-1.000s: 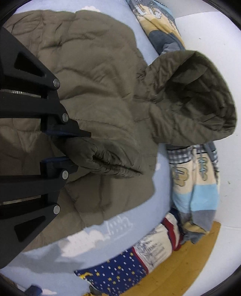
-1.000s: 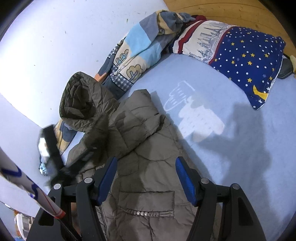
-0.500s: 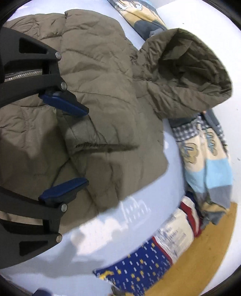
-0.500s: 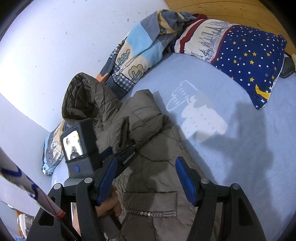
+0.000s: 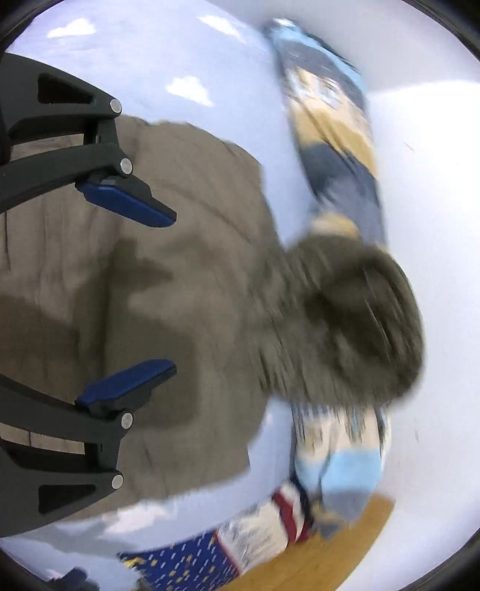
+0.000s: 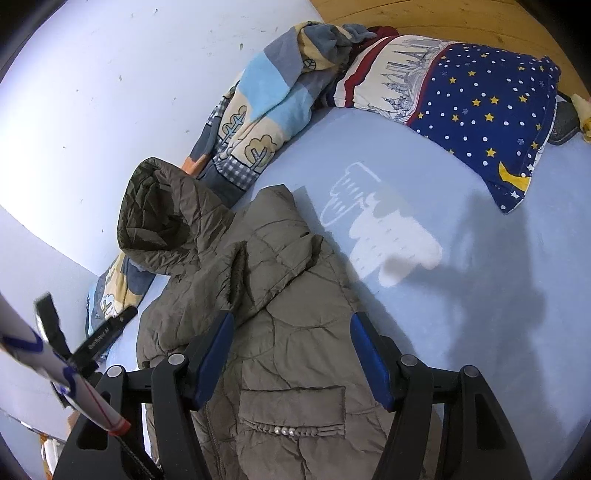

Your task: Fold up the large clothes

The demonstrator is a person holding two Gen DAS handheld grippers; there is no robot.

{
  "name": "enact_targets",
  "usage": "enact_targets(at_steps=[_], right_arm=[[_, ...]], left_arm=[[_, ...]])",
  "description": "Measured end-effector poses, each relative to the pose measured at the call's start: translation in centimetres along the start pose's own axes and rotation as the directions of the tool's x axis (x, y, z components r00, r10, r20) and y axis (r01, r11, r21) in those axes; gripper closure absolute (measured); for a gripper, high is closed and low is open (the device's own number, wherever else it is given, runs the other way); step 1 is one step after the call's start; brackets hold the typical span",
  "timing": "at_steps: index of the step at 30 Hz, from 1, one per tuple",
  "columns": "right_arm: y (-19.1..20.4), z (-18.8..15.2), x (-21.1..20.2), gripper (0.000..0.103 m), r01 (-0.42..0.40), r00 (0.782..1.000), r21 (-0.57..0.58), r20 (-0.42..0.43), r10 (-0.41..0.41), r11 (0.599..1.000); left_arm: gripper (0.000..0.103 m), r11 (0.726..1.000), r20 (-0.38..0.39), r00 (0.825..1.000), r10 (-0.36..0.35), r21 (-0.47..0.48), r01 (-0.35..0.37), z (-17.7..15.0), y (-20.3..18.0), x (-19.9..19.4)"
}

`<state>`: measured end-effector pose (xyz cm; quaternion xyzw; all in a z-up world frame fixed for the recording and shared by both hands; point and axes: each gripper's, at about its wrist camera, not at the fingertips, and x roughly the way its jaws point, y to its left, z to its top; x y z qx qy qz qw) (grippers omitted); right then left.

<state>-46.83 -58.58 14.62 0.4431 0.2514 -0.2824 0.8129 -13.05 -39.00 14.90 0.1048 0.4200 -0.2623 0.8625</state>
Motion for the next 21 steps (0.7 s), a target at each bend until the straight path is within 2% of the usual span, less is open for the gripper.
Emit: enact_targets(at_steps=[5,12,14,17,21], right_arm=[[0.1,-0.1,0.6,0.033,0.004,1.0,-0.007,-0.017,-0.004,1.0],[0.8,-0.5,1.4,0.033,0.011,0.999,-0.038,-0.038,-0.012,0.999],[0.8,-0.6,1.5,0.033,0.012,0.999,-0.042,-0.044,-0.014,0.999],[0.8,-0.7,1.6,0.033,0.015,0.999,-0.043,-0.049,-0.017,0.999],[1.1,-0.7,1.7,0.033,0.02,0.999,-0.055,-0.042,-0.022,0.998]], left_arm=[[0.03,0.992,-0.043,0.993,0.106,-0.071,-0.109,-1.2,4.2,3.5],[0.029,0.991,-0.126,0.986,0.106,-0.067,-0.115,-2.7,4.8,7.3],[0.029,0.992,-0.135,0.986,0.098,-0.07,-0.108,-2.5,4.8,7.1],[0.029,0.994,-0.065,0.995,0.08,-0.075,-0.085,-2.3,4.7,4.5],[0.029,0.998,-0.022,0.999,0.045,-0.034,-0.046,-2.9,3.9,1.6]])
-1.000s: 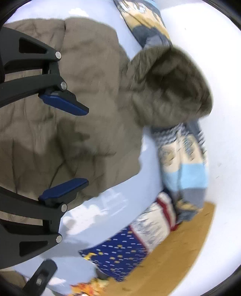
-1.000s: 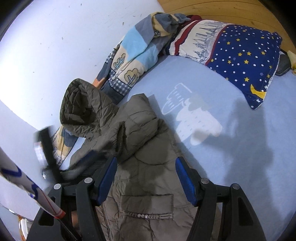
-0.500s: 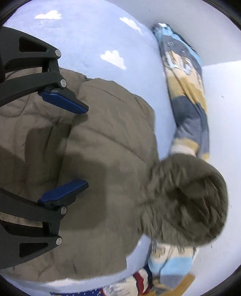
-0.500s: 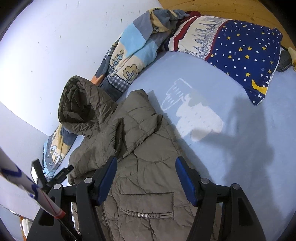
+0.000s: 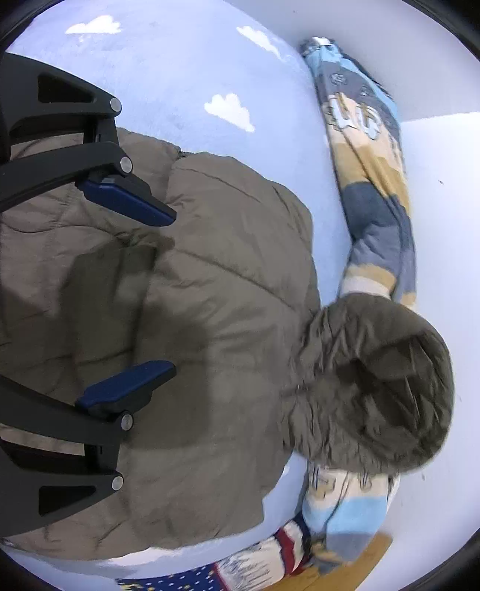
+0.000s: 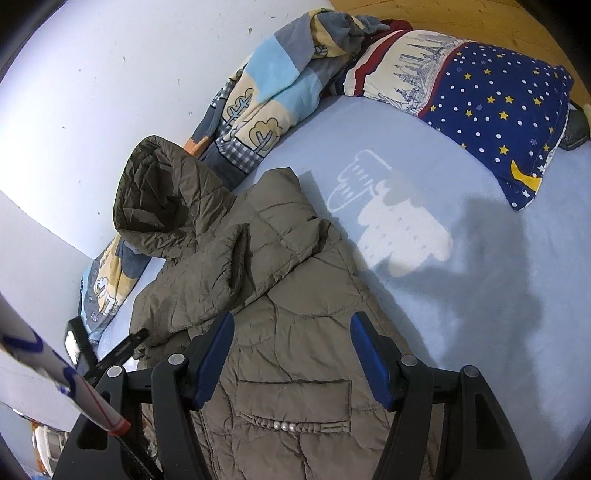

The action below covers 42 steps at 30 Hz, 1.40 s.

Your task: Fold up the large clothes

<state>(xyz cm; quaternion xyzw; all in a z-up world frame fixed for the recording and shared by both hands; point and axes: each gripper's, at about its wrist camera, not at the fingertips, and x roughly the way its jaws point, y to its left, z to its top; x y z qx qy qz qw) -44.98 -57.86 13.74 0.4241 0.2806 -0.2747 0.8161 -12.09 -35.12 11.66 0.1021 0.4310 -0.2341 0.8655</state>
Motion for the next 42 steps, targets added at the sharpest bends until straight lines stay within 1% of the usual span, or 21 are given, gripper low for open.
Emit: enact_targets(at_steps=[2,5,8,10,12,13,16,18,19,20,21,22,23,27,30,31,33,35,37,39,42], right_arm=[[0.2,-0.3,0.2,0.033,0.007,1.0,-0.014,-0.007,-0.007,1.0],[0.6,-0.7,0.5,0.033,0.014,1.0,-0.036,-0.017,-0.014,0.999],[1.3,-1.1,0.7,0.033,0.023,0.999,-0.069,-0.023,-0.024,0.997],[1.7,-1.6,1.0,0.033,0.032,0.999,-0.095,-0.03,-0.035,0.995],[2.2,-2.0,1.6,0.033,0.029,0.998,-0.115,-0.052,-0.035,0.993],[2.3,-2.2,1.8,0.033,0.03,0.997,-0.128,-0.061,-0.038,0.991],[3.1,-3.0,2.7,0.033,0.051,0.995,-0.183,-0.075,-0.066,0.982],[3.3,-3.4,3.1,0.033,0.052,0.994,-0.197,-0.084,-0.069,0.979],[3.4,-3.6,3.2,0.033,0.051,0.994,-0.205,-0.088,-0.07,0.977],[3.6,-3.8,3.3,0.035,0.047,0.994,-0.215,-0.09,-0.068,0.975],[3.8,-4.0,3.3,0.041,0.035,0.994,-0.229,-0.088,-0.057,0.973],[4.2,-4.2,3.2,0.06,0.019,0.996,-0.253,-0.081,-0.041,0.967],[4.8,-4.5,3.3,0.067,0.013,0.996,-0.287,-0.077,-0.036,0.958],[6.1,-5.9,3.7,0.068,-0.02,0.998,-0.351,-0.068,-0.004,0.936],[6.8,-7.0,4.4,0.068,-0.013,0.997,-0.393,-0.074,-0.018,0.92],[6.9,-7.1,4.7,0.068,-0.015,0.997,-0.395,-0.077,-0.016,0.919],[7.4,-7.1,5.7,0.068,0.001,0.995,-0.387,-0.091,-0.039,0.922],[8.9,-6.7,7.3,0.068,0.004,0.992,-0.406,-0.115,-0.055,0.914],[11.3,-5.6,8.8,0.068,0.044,0.99,-0.459,-0.097,-0.099,0.888],[12.9,-4.2,10.1,0.068,0.022,0.992,-0.462,-0.102,-0.078,0.887],[15.1,-1.8,12.9,0.068,0.057,0.992,-0.489,-0.073,-0.106,0.87]], left_arm=[[0.029,1.0,0.003,1.0,-0.015,0.024,0.015,-0.9,-0.3,-0.9],[0.029,0.999,0.003,1.0,-0.012,0.046,0.012,-2.6,-0.6,-1.6],[0.029,0.998,-0.032,0.999,0.008,0.06,-0.007,-4.6,0.0,-1.2],[0.029,0.997,-0.092,0.995,0.027,0.067,-0.021,-5.8,0.7,-0.3],[0.029,0.996,-0.172,0.984,0.049,0.082,-0.036,-6.9,1.2,0.7],[0.029,0.995,-0.192,0.98,0.058,0.093,-0.041,-7.5,1.5,0.8],[0.029,0.994,-0.151,0.988,0.031,0.112,-0.014,-8.2,1.7,-1.1],[0.029,0.993,-0.106,0.994,0.003,0.12,0.01,-8.5,2.0,-3.3],[0.029,0.992,-0.066,0.998,-0.022,0.119,0.03,-8.7,2.3,-4.9],[0.029,0.992,-0.045,0.998,-0.04,0.121,0.045,-8.8,2.6,-5.8],[0.029,0.991,-0.003,0.998,-0.059,0.123,0.058,-9.0,3.0,-7.0],[0.029,0.991,0.038,0.997,-0.061,0.123,0.056,-9.0,3.5,-7.9],[0.029,0.991,0.06,0.997,-0.057,0.123,0.049,-9.1,3.7,-8.3],[0.029,0.992,0.095,0.994,-0.045,0.122,0.033,-8.1,4.9,-8.6],[0.029,0.992,0.12,0.991,-0.055,0.116,0.041,-7.2,5.7,-8.8],[0.029,0.992,0.119,0.991,-0.063,0.118,0.049,-7.0,5.8,-8.5],[0.029,0.991,0.116,0.992,-0.055,0.128,0.04,-6.7,5.4,-8.3],[0.029,0.99,0.125,0.991,-0.049,0.135,0.032,-6.5,5.6,-8.4],[0.029,0.991,0.133,0.989,-0.057,0.127,0.04,-6.3,6.0,-8.8],[0.029,0.992,0.137,0.988,-0.071,0.117,0.055,-6.2,6.3,-9.0],[0.029,0.992,0.143,0.988,-0.065,0.113,0.049,-6.0,6.5,-8.8]])
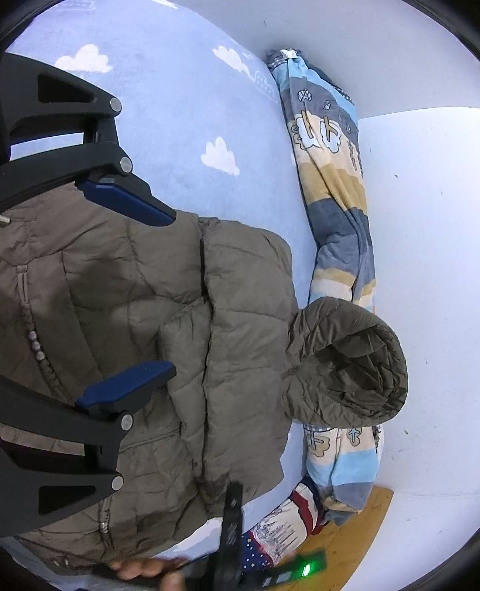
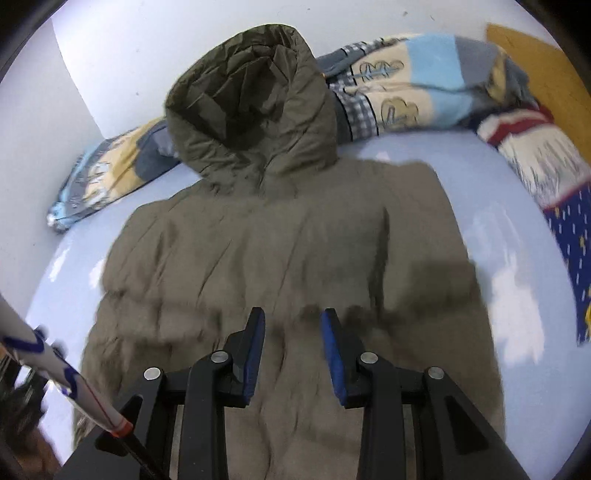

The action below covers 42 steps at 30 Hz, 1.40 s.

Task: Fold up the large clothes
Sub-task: 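Grasp the jacket hood with the right gripper, then fold the hood down onto the jacket body and open the right gripper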

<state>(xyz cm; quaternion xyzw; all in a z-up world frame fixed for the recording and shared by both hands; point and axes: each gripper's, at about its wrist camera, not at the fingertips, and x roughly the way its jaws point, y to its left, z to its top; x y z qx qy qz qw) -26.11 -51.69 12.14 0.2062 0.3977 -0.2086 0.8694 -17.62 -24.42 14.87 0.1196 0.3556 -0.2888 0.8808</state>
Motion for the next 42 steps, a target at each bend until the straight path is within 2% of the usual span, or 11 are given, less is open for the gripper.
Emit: enact_targets(at_steps=[6,9,13,15,18,25,29,34,36,37,42], right_arm=[[-1.8,2.0,6.8,0.068,0.035,0.987,0.032,-0.157,-0.029,0.999],[-2.1,2.6,6.6,0.068,0.018,0.984,0.043,-0.181,-0.01,0.999],[-1.8,7.6,1.4,0.068,-0.081,0.995,0.025,-0.051,0.082,0.996],[-1.6,10.7,-0.8,0.068,-0.058,0.998,-0.016,0.03,0.058,0.998],[-1.7,16.8,-2.3,0.055,0.008,0.991,-0.039,0.131,-0.003,0.999],[-0.6,27.2,1.5,0.053,0.076,0.974,-0.029,0.214,-0.068,0.997],[-0.2,30.5,5.5,0.053,0.136,0.97,-0.045,0.207,-0.124,0.99],[0.1,32.3,8.6,0.043,0.172,0.96,-0.033,0.231,-0.16,0.984],[0.2,31.9,9.7,0.055,0.194,0.958,-0.051,0.225,-0.178,0.98],[0.0,31.3,9.8,0.093,0.148,0.966,-0.057,0.224,-0.132,0.987],[0.4,27.5,5.8,0.098,0.088,0.953,-0.064,0.297,-0.065,0.994]], left_arm=[[0.029,1.0,-0.011,1.0,0.002,0.025,-0.002,-0.2,-0.4,1.0],[0.029,0.999,0.005,1.0,-0.009,0.047,0.009,-0.6,-0.6,1.0],[0.029,0.997,0.02,0.999,-0.032,0.068,0.03,-1.3,-0.7,0.9],[0.029,0.996,0.023,0.999,-0.048,0.075,0.046,-1.4,-0.7,0.9],[0.029,0.995,0.026,0.999,-0.041,0.094,0.039,-1.7,-0.7,0.9],[0.029,0.994,0.008,0.999,-0.032,0.106,0.031,-2.5,1.2,2.1],[0.029,0.995,-0.015,1.0,-0.014,0.1,0.015,-2.8,2.4,3.1],[0.029,0.996,-0.045,0.996,-0.078,0.028,0.079,-2.5,3.2,3.5],[0.029,0.997,-0.035,0.997,-0.073,0.032,0.074,-2.5,3.1,3.2],[0.029,0.997,-0.026,0.997,-0.068,0.038,0.069,-2.4,2.9,2.9],[0.029,0.996,0.009,0.996,-0.084,0.033,0.084,-1.6,2.3,1.3]])
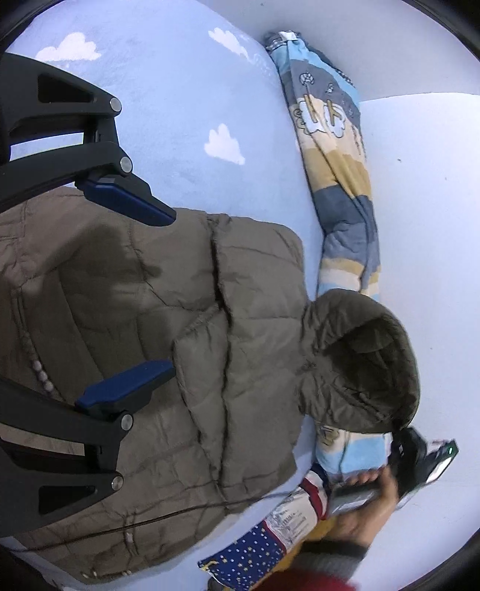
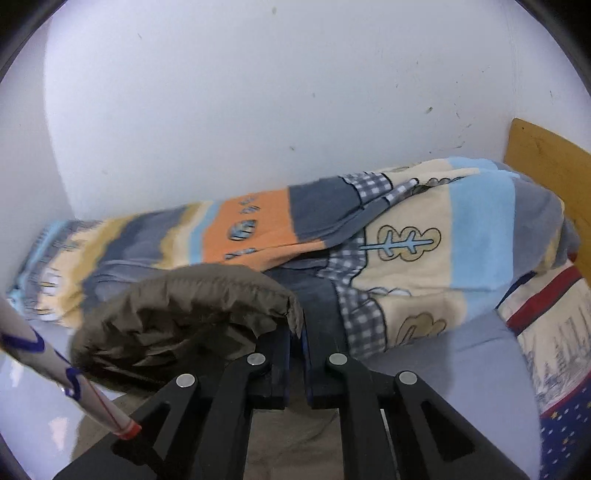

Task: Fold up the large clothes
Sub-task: 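Fold the hood down onto the jacket body and open the right gripper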

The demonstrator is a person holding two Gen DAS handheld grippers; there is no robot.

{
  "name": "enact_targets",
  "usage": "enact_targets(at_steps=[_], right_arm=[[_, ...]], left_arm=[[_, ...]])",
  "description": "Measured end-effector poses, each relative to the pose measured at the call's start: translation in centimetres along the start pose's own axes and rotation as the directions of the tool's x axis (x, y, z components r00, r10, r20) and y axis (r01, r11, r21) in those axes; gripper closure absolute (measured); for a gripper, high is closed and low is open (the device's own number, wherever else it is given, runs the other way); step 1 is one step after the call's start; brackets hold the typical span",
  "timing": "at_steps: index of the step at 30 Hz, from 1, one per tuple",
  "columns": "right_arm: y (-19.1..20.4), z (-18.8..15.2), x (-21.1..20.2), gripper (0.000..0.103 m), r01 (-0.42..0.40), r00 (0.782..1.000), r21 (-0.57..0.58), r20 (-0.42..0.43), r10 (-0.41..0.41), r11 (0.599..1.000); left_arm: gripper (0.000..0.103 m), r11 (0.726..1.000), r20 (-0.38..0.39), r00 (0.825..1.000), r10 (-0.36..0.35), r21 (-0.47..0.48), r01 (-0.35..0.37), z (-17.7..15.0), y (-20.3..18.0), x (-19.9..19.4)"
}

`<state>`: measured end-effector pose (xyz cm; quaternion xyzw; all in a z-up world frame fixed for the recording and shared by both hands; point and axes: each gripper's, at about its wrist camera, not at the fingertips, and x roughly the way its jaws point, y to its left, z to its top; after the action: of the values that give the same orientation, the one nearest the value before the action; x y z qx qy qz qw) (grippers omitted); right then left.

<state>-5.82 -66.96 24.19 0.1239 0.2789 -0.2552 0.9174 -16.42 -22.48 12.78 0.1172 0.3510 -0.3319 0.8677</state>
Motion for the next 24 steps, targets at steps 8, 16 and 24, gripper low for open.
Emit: enact_targets(at_steps=[8,16,24], right_arm=[[1.0,-6.6,-12.7,0.098,-0.112,0.993,-0.043,0.018,0.113,0.993],[2.2,-20.2,-20.5,0.098,-0.085,0.996,-0.074,-0.036,0.083,0.994],[-0.5,-29.6,-11.8,0.098,0.001,0.971,-0.049,-0.239,-0.013,0.999]], left_arm=[[0.029,0.999,0.05,0.999,-0.016,-0.044,0.018,1.5,-0.5,-2.6],[0.029,0.998,0.078,0.997,-0.029,-0.05,0.033,2.4,-2.2,-3.8],[0.029,0.999,0.06,0.998,-0.03,-0.027,0.032,2.7,-4.1,-3.1]])
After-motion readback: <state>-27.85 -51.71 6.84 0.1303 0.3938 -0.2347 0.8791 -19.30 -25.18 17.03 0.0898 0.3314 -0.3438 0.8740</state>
